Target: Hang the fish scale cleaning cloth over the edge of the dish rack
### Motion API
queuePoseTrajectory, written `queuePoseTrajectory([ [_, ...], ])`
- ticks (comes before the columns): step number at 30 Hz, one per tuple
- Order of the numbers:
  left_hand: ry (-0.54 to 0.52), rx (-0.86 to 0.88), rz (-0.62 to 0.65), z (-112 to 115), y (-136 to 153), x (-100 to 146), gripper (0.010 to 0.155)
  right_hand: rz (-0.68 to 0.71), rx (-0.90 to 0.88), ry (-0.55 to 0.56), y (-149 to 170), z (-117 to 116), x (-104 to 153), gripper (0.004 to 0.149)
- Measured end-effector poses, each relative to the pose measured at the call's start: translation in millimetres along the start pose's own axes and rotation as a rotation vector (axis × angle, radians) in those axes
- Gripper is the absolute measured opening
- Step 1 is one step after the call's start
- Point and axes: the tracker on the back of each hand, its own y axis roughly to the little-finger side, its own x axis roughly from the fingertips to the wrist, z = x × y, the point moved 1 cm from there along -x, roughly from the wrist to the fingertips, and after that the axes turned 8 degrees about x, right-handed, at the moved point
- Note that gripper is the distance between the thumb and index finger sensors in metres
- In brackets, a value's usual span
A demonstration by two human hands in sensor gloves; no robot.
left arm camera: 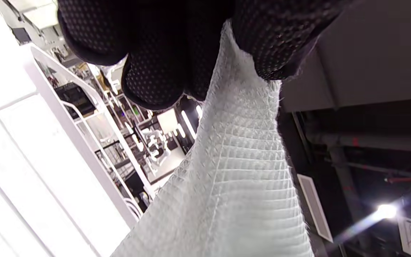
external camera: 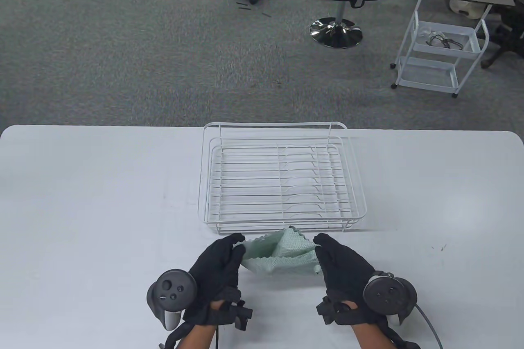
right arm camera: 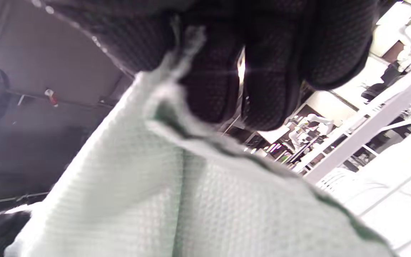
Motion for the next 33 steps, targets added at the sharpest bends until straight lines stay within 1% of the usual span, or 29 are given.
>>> queuePoseTrajectory([
  [2,-0.001,0.009,0.009,-4.8,-2.6,-1.0,0.044,-0.024,0.021,0.003,1.1,-0.6,0.8,0.035],
  [4,-0.038,-0.022,0.027,-9.3,-4.6,-1.3,0.045,-0.036,0.059,0.006,2.2,0.7,0.9,0.035],
  [7,-0.068,-0.058,0.041,-15.0,-4.3,-1.2,0.044,-0.071,0.007,0.003,4.9,3.0,0.5,0.035],
  [10,-0.102,-0.033,0.024,-19.6,-0.5,-0.8,0.044,-0.079,-0.002,-0.009,5.1,5.3,-0.5,0.034],
  [11,-0.126,-0.027,0.004,-22.0,1.5,-0.3,0.044,-0.069,0.013,-0.002,5.0,7.3,-1.1,0.034],
  [13,-0.140,-0.030,-0.016,-26.1,3.9,1.2,0.043,-0.060,0.020,0.000,4.1,11.8,-3.1,0.034],
  [16,-0.160,-0.032,0.008,-31.1,2.3,3.9,0.042,-0.042,0.039,0.041,0.3,20.2,-3.8,0.034],
  [19,-0.157,-0.001,0.019,-31.1,-1.1,5.3,0.040,0.000,0.110,0.058,-5.5,28.0,-5.2,0.035],
  [20,-0.151,0.029,0.019,-30.1,-1.0,5.4,0.039,0.022,0.135,0.041,-7.4,29.8,-7.2,0.038],
  [22,-0.133,0.126,0.000,-28.4,2.8,4.6,0.038,0.041,0.107,-0.082,-5.7,30.4,-11.4,0.042],
  [24,-0.143,0.236,-0.042,-29.5,9.0,4.1,0.036,0.104,-0.087,-0.241,2.0,27.1,-16.9,0.040],
  [25,-0.116,0.304,-0.056,-30.1,13.8,2.4,0.036,0.101,-0.215,-0.310,7.5,24.1,-18.9,0.037],
  [26,-0.062,0.400,-0.048,-29.8,19.0,-0.6,0.036,0.034,-0.391,-0.405,16.4,19.1,-19.1,0.035],
  [27,-0.019,0.463,-0.046,-29.2,22.6,-3.1,0.035,-0.003,-0.552,-0.461,20.9,14.4,-18.4,0.034],
  [28,0.047,0.544,-0.051,-27.5,26.2,-6.7,0.035,-0.053,-0.745,-0.532,25.4,7.8,-17.6,0.034],
  [29,0.104,0.585,-0.074,-27.3,28.4,-8.0,0.035,-0.099,-0.868,-0.608,28.2,3.1,-15.1,0.034],
  [30,0.114,0.584,-0.073,-28.3,29.4,-9.1,0.035,-0.099,-0.890,-0.612,29.5,1.5,-14.5,0.034],
  [31,0.110,0.569,-0.070,-30.1,29.4,-11.3,0.036,-0.085,-0.846,-0.603,30.3,0.3,-15.8,0.034],
  [33,0.136,0.544,-0.076,-32.4,29.3,-14.1,0.038,-0.063,-0.714,-0.642,28.1,0.1,-16.7,0.037],
])
